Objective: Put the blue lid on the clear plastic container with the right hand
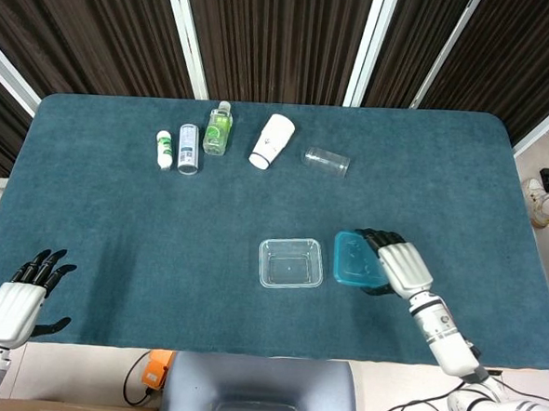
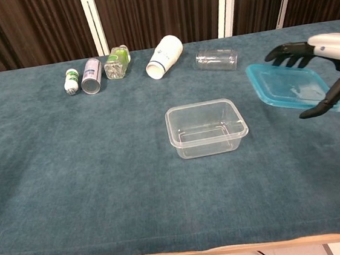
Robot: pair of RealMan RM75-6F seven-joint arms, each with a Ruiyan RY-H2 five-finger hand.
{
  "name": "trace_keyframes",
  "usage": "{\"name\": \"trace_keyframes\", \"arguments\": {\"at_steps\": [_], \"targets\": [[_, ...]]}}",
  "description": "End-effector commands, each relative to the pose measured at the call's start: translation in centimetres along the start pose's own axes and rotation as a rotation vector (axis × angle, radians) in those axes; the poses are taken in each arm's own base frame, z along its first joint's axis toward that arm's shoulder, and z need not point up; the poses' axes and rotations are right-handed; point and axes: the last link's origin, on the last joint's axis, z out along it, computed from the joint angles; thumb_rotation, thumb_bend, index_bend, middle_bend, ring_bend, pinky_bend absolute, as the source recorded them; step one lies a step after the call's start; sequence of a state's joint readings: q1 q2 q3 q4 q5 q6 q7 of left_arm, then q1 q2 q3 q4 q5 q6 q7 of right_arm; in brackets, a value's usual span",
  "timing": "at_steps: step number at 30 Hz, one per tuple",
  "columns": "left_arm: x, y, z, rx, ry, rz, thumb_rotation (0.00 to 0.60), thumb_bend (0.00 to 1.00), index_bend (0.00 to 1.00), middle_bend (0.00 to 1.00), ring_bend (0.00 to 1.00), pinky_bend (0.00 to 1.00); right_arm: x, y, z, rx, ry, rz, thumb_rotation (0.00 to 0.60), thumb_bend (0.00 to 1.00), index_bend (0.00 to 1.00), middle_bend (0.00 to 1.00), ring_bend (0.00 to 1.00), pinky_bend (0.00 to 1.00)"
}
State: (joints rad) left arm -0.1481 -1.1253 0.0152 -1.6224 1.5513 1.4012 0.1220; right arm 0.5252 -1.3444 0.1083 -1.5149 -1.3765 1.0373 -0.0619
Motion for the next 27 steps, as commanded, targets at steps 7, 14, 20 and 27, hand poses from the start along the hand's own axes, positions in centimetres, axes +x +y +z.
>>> {"name": "trace_keyframes", "arguments": {"at_steps": [7, 14, 20, 27], "targets": [[0.1, 0.0, -0.1, 0.000, 0.001, -0.003, 0.600, 0.46, 0.22, 0.07, 0.02, 0.21, 0.3, -4.5, 1.8, 0.128, -0.028, -0.042, 0.600, 0.44, 0.27, 0.41, 0.53, 0.47], [0.2, -0.2, 0.0, 0.004, 0.004, -0.008, 0.600, 0.46, 0.22, 0.07, 0.02, 0.21, -0.2, -6.8, 3.5, 0.167, -0.055, -0.092, 0.600, 0.44, 0.25, 0.41, 0.50, 0.44], [0.3, -0.4, 0.0, 0.008, 0.005, -0.016, 0.600, 0.46, 0.22, 0.07, 0.02, 0.21, -1.3, -8.4, 5.5, 0.168, -0.085, -0.115, 0.600, 0.44, 0.24, 0.41, 0.49, 0.41], [0.3, -0.4, 0.0, 0.009, 0.006, -0.019, 0.600, 0.46, 0.22, 0.07, 0.02, 0.21, -1.9, -9.4, 6.7, 0.171, -0.104, -0.092, 0.600, 0.44, 0.24, 0.41, 0.48, 0.40]]}}
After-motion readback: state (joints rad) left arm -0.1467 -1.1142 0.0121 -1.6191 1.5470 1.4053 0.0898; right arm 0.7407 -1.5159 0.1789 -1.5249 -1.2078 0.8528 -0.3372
